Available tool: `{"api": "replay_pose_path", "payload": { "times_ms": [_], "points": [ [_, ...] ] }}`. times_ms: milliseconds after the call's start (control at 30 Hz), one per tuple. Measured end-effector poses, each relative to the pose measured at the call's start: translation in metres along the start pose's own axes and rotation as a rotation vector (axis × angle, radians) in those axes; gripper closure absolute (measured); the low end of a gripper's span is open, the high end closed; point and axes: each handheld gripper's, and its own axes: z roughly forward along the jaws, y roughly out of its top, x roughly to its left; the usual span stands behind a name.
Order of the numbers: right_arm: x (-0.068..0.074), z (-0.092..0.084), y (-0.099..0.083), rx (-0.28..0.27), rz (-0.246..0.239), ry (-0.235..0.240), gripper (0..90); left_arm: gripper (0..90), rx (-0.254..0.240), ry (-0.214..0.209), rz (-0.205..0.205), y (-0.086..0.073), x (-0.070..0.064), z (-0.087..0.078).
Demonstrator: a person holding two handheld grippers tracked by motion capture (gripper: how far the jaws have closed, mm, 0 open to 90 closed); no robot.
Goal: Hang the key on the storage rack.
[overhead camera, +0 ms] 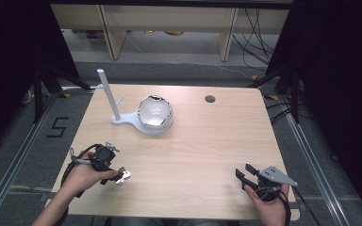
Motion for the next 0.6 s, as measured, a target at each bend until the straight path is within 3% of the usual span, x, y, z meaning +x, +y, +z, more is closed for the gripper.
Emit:
{"api": "replay_pose_path", "payload": {
  "times_ms": [33, 167, 200, 267, 300, 333, 400, 433, 467, 500, 533, 600],
  "points": [
    [0.001, -0.002, 0.000, 0.018, 0.021, -0.007, 50.8, 32.2, 0.003, 0.003, 0.005, 0.002, -0.001, 0.004],
    [-0.002, -0.002, -0.002, -0.002, 0.033, -0.012, 50.7, 31.9, 0.058, -0.004, 0.040, 0.013, -0.005, 0.014],
    [-0.004, -0.003, -0.001, -0.007, 0.010, -0.016, 50.7, 32.0, 0.061, -0.003, 0.049, 0.014, -0.006, 0.017],
    [0.000, -0.006, -0.001, 0.024, 0.071, -0.010, 50.6, 32.2, 0.091, 0.002, 0.067, 0.017, -0.007, 0.020],
    [-0.001, -0.006, -0.001, 0.024, 0.073, -0.008, 50.6, 32.4, 0.093, -0.001, 0.073, 0.017, -0.008, 0.021],
    [-0.005, -0.004, -0.002, 0.002, 0.027, -0.003, 50.5, 32.8, 0.104, -0.004, 0.085, 0.018, -0.008, 0.021],
    [-0.005, -0.004, -0.002, -0.014, 0.027, -0.007, 50.6, 33.8, 0.111, 0.001, 0.096, 0.018, -0.009, 0.021],
    [-0.004, -0.005, -0.002, -0.001, 0.039, -0.001, 50.5, 35.7, 0.076, 0.022, 0.137, 0.016, -0.013, 0.020],
    [-0.003, -0.005, -0.001, -0.007, 0.038, -0.001, 50.5, 37.4, 0.074, 0.033, 0.162, 0.015, -0.015, 0.019],
    [-0.001, -0.006, -0.002, -0.011, 0.070, -0.001, 50.4, 39.3, 0.066, 0.040, 0.176, 0.013, -0.017, 0.019],
    [-0.001, -0.006, -0.001, -0.014, 0.061, 0.000, 50.4, 40.5, 0.070, 0.045, 0.205, 0.011, -0.019, 0.019],
    [-0.005, -0.006, -0.001, -0.023, 0.013, -0.008, 50.2, 42.0, 0.081, 0.043, 0.223, 0.007, -0.022, 0.021]
  ]
}}
